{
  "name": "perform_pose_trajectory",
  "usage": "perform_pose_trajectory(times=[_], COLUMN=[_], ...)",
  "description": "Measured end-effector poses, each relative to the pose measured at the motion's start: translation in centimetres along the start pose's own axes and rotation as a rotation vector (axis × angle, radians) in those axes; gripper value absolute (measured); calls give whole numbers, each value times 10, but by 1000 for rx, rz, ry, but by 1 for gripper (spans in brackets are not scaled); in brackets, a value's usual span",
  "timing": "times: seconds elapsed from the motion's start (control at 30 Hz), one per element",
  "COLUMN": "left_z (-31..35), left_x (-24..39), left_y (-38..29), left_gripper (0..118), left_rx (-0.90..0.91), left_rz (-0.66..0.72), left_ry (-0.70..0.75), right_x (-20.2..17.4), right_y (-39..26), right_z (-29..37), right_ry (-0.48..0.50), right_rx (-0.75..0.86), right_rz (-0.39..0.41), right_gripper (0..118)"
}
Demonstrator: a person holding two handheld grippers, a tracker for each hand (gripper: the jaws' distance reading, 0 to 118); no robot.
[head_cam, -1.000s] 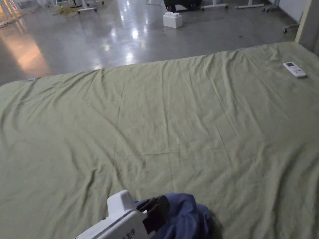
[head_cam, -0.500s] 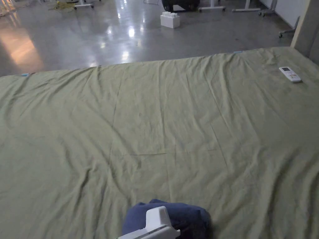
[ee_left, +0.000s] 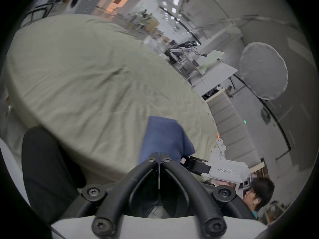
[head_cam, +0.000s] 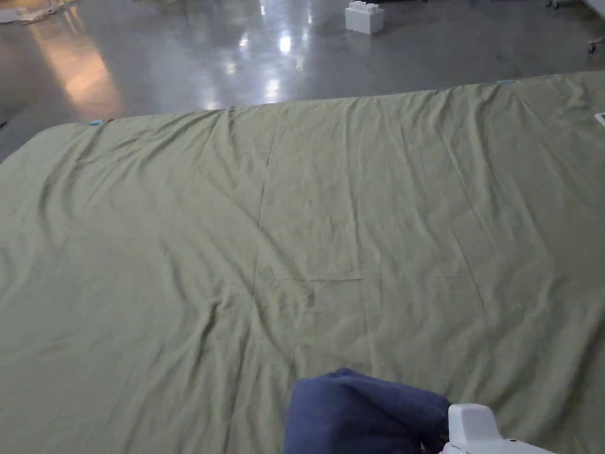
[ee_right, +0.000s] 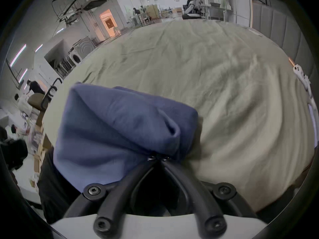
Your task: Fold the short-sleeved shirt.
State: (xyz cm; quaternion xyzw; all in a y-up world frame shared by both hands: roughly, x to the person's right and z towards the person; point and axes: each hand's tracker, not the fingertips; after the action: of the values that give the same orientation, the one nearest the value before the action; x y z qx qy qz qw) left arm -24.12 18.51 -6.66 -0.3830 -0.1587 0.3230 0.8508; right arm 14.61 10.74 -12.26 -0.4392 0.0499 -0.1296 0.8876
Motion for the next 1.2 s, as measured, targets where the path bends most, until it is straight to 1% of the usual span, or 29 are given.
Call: perform_pose_trajectory(times=[0.03,0.07,0.1,0.13,0.17,0.2,0.27,0.3,0.37,0.43,0.5,0.53,0.6,0.63,0.67,0.7,0.73,0.77,0.83,0.87,0.93,0.97,1.0,1.03,1.07,1.1,1.13,1.17,1.2], left_z=[0,-3,-8,-18,-28,-43,-69,-83,-108,-137,-166,-181,-198,-197,-198,-200,-203,-203,-204,-202,-195,-188,-183,-174,-159,-142,-126,-111,-90], left_x=[-5,-7,-10,-11,-11,-11,-6,-3,0,-4,-7,-9,-12,-13,-11,-10,-11,-12,-15,-12,-2,3,4,8,8,7,3,-17,-33], left_y=[0,0,2,4,7,12,24,30,44,58,62,60,52,53,56,58,58,56,52,53,55,58,67,74,88,104,118,142,167], left_gripper=[11,26,46,75,88,96,96,96,96,96,96,96,94,90,82,69,44,39,38,38,36,36,36,36,35,35,35,35,35], left_rx=[7,5,1,-6,-28,-78,-141,-180,-210,-292,-401,-464,-520,-479,-461,-476,-474,-463,-478,-468,-467,-449,-441,-441,-389,-326,-284,-250,-218], left_rz=[18,29,27,29,29,18,-19,-64,-157,-171,-208,-235,-267,-257,-232,-177,-142,-145,-191,-179,-168,-184,-183,-143,-114,-108,-104,-119,-133], left_ry=[5,10,4,-6,-36,-82,-88,-100,-144,-222,-285,-291,-248,-295,-353,-368,-316,-257,-214,-256,-241,-249,-264,-311,-370,-405,-406,-382,-335], right_x=[0,0,-1,-1,0,0,3,5,10,14,16,15,15,15,16,16,16,16,16,16,16,17,18,19,22,24,26,26,25], right_y=[3,2,3,5,7,14,15,15,15,13,11,11,11,11,11,11,11,10,7,5,9,13,14,14,13,12,12,11,10], right_z=[9,12,9,4,3,4,4,3,4,4,5,5,5,5,5,5,5,6,7,8,12,18,27,35,48,59,68,77,86], right_ry=[-7,-14,-19,-21,-21,-15,-4,5,25,40,49,51,54,55,56,56,57,58,60,61,68,90,133,162,237,306,341,345,331], right_rx=[-69,-81,-90,-97,-110,-125,-137,-141,-142,-138,-132,-129,-128,-129,-130,-130,-127,-122,-110,-103,-100,-100,-63,-22,43,79,91,104,107], right_rz=[-73,-81,-48,-32,-30,-46,-48,-53,-87,-119,-127,-125,-115,-114,-116,-121,-128,-134,-135,-131,-125,-131,-183,-226,-308,-370,-401,-417,-403], right_gripper=[0,0,0,0,0,0,0,0,0,0,0,0,0,0,0,0,0,0,0,0,0,0,0,0,0,0,0,0,0])
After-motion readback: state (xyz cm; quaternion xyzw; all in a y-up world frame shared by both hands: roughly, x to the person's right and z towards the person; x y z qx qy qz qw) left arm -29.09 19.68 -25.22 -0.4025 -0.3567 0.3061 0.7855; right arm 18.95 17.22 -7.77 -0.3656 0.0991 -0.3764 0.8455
